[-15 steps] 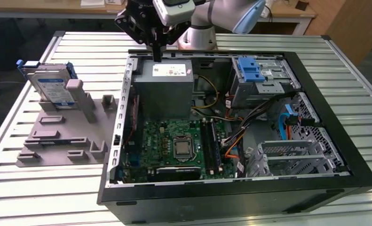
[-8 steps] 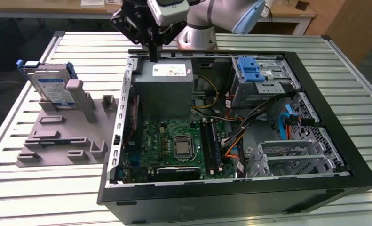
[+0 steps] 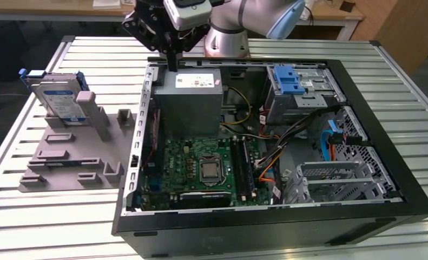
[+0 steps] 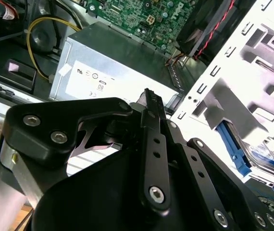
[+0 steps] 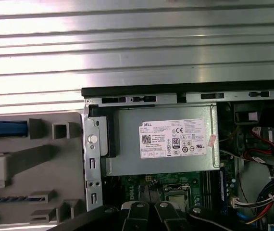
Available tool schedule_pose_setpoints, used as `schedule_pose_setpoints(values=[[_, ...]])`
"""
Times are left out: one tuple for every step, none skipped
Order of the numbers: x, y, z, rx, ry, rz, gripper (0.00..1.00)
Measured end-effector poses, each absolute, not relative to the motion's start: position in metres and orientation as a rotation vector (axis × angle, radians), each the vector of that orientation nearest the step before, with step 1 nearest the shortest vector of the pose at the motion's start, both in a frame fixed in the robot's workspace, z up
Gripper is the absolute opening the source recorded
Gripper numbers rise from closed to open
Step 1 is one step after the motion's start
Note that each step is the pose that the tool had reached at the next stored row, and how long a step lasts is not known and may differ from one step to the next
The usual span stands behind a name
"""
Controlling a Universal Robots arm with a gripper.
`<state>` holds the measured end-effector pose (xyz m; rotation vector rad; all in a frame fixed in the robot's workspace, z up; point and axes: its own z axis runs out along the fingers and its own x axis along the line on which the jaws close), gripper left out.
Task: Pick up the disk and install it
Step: 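Reach for the disk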
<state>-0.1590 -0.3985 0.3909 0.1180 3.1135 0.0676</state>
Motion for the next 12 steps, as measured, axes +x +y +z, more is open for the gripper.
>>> schedule_pose_setpoints(values=[[-0.1598,-0.3985,0.3908,0.118,3.113,0.068,0.11],[-0.1607,-0.3984,0.3907,0.118,3.113,0.068,0.11],[-0.1615,-0.3984,0.3907,0.118,3.113,0.068,0.11],[-0.1623,-0.3984,0.3906,0.118,3.113,0.068,0.11],[-0.1631,-0.3984,0.3905,0.118,3.113,0.068,0.11],[-0.1638,-0.3984,0.3904,0.118,3.113,0.068,0.11],[-0.1645,-0.3984,0.3904,0.118,3.113,0.068,0.11],[-0.1652,-0.3984,0.3903,0.118,3.113,0.068,0.11],[-0.1660,-0.3983,0.3903,0.118,3.113,0.068,0.11],[-0.1667,-0.3983,0.3902,0.118,3.113,0.068,0.11],[-0.1675,-0.3983,0.3901,0.118,3.113,0.068,0.11],[-0.1682,-0.3983,0.3900,0.118,3.113,0.068,0.11]])
